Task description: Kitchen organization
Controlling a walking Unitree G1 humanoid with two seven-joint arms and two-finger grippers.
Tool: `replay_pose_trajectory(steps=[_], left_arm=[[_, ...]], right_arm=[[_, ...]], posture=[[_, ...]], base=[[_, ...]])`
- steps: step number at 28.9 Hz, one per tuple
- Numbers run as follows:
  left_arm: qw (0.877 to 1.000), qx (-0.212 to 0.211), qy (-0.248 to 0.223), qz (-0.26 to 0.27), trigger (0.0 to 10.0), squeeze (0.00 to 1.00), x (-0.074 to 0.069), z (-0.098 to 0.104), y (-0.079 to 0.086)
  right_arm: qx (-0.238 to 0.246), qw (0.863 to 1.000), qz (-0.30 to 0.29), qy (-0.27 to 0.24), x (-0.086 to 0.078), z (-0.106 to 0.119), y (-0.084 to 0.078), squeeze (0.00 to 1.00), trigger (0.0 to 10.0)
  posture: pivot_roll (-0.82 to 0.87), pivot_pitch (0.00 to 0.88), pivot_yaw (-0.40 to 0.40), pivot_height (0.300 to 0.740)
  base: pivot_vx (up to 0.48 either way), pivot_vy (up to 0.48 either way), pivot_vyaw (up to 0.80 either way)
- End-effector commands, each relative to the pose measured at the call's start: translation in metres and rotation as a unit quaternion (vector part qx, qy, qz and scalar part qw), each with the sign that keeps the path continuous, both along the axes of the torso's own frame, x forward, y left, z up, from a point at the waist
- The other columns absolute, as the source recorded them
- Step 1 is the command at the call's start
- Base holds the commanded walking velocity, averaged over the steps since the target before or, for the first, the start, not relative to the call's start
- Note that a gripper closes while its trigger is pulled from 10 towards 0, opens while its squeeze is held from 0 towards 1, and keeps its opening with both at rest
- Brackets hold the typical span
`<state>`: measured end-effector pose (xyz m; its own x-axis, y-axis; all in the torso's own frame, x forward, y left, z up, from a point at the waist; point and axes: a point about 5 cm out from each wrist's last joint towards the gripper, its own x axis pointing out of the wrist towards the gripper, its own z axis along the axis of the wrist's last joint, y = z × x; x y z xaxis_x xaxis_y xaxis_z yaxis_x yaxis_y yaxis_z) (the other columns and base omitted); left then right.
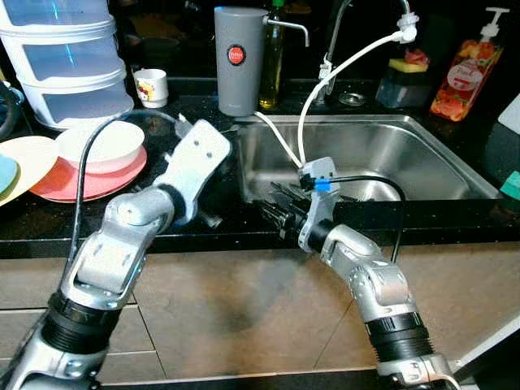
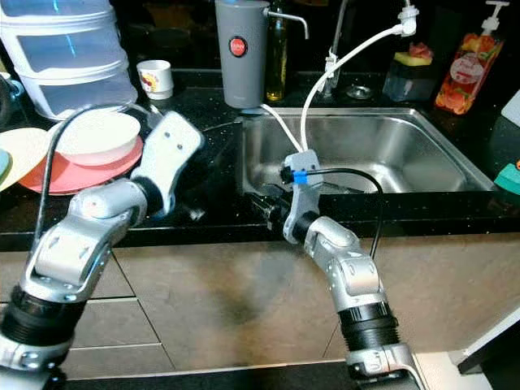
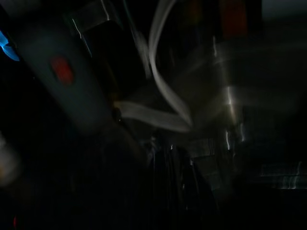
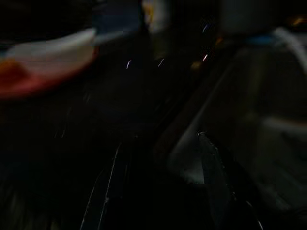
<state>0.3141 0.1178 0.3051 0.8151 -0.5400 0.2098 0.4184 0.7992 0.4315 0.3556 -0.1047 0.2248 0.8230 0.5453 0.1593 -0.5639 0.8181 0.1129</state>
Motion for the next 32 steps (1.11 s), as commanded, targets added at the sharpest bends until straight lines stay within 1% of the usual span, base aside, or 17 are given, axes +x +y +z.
replay_pose_trajectory(steps=[1,5,6,9,11,12,14,15,18,19,20,22,25,27,28,29,32], left_arm=[[0.999,-0.046,-0.025,0.011,0.0,0.00,-0.002,0.006,0.011],[0.995,-0.086,-0.033,0.039,0.0,0.00,0.000,0.004,0.027],[0.991,-0.118,-0.034,0.051,0.0,0.00,0.001,0.002,0.037],[0.988,-0.139,-0.033,0.056,0.0,0.00,0.002,0.001,0.043],[0.979,-0.200,-0.022,0.036,0.0,0.00,0.001,-0.004,0.050],[0.979,-0.200,-0.022,0.036,0.0,0.00,0.001,-0.004,0.050],[0.962,-0.272,-0.013,-0.023,0.0,0.00,-0.004,-0.013,0.057],[0.962,-0.272,-0.013,-0.023,0.0,0.00,-0.004,-0.013,0.057],[0.935,-0.339,0.024,-0.096,0.0,0.00,-0.009,-0.019,0.059],[0.929,-0.349,0.035,-0.115,0.0,0.00,-0.010,-0.021,0.058],[0.929,-0.349,0.035,-0.115,0.0,0.00,-0.010,-0.021,0.058],[0.915,-0.367,0.058,-0.159,0.0,0.00,-0.014,-0.025,0.053],[0.905,-0.378,0.072,-0.183,0.0,0.00,-0.017,-0.027,0.053],[0.894,-0.394,0.079,-0.201,0.0,0.00,-0.018,-0.027,0.053],[0.883,-0.405,0.086,-0.220,0.0,0.00,-0.020,-0.026,0.052],[0.883,-0.405,0.086,-0.220,0.0,0.00,-0.020,-0.026,0.052],[0.852,-0.432,0.107,-0.277,0.0,0.00,-0.027,-0.025,0.051]], right_arm=[[0.044,0.999,-0.028,-0.015,0.004,0.009,-0.006,0.00,10.0],[0.086,0.995,-0.054,-0.021,0.007,0.018,-0.012,0.00,10.0],[0.102,0.992,-0.064,-0.025,0.008,0.021,-0.014,1.00,10.0],[0.110,0.991,-0.069,-0.027,0.008,0.023,-0.016,1.00,10.0],[0.133,0.988,-0.072,-0.024,0.009,0.026,-0.017,1.00,10.0],[0.133,0.988,-0.072,-0.024,0.009,0.026,-0.017,1.00,10.0],[0.208,0.977,-0.036,0.005,0.009,0.032,-0.010,1.00,10.0],[0.208,0.977,-0.036,0.005,0.009,0.032,-0.010,1.00,10.0],[0.235,0.971,0.021,0.030,0.005,0.041,0.003,1.00,10.0],[0.240,0.969,0.035,0.037,0.003,0.043,0.006,1.00,10.0],[0.240,0.969,0.035,0.037,0.003,0.043,0.006,1.00,10.0],[0.260,0.963,0.062,0.040,0.000,0.050,0.012,1.00,10.0],[0.288,0.952,0.088,0.047,-0.003,0.060,0.018,1.00,10.0],[0.291,0.951,0.091,0.052,-0.003,0.062,0.019,0.96,10.0],[0.290,0.951,0.095,0.058,-0.003,0.061,0.019,0.00,10.0],[0.290,0.951,0.095,0.058,-0.003,0.061,0.019,0.00,10.0],[0.295,0.947,0.109,0.072,-0.004,0.062,0.022,0.00,10.0]], posture=[[0.02,0.115,-0.009,0.740],[0.02,0.115,-0.007,0.740],[0.02,0.115,-0.007,0.740],[0.02,0.115,-0.007,0.740],[0.02,0.112,-0.009,0.740],[0.02,0.112,-0.009,0.740],[0.02,0.108,-0.002,0.740],[0.02,0.108,-0.002,0.740],[0.02,0.106,0.001,0.740],[0.01,0.104,0.002,0.740],[0.01,0.104,0.002,0.740],[0.01,0.104,0.002,0.740],[0.01,0.101,0.003,0.740],[0.01,0.101,0.003,0.740],[0.01,0.094,0.002,0.740],[0.01,0.094,0.002,0.740],[0.01,0.094,0.002,0.740]], base=[[0.000,0.000,0.00],[0.000,0.000,0.00],[0.000,0.000,0.00],[0.000,0.000,0.00],[0.000,0.000,0.00],[0.000,0.000,0.00],[0.000,0.000,0.00],[0.000,0.000,0.00],[0.000,0.000,0.00],[0.000,0.000,0.00],[0.000,0.000,0.00],[0.000,0.000,0.00],[0.000,0.000,0.00],[0.000,0.000,0.00],[0.000,0.000,0.00],[0.000,0.000,0.00],[0.000,0.000,0.00]])
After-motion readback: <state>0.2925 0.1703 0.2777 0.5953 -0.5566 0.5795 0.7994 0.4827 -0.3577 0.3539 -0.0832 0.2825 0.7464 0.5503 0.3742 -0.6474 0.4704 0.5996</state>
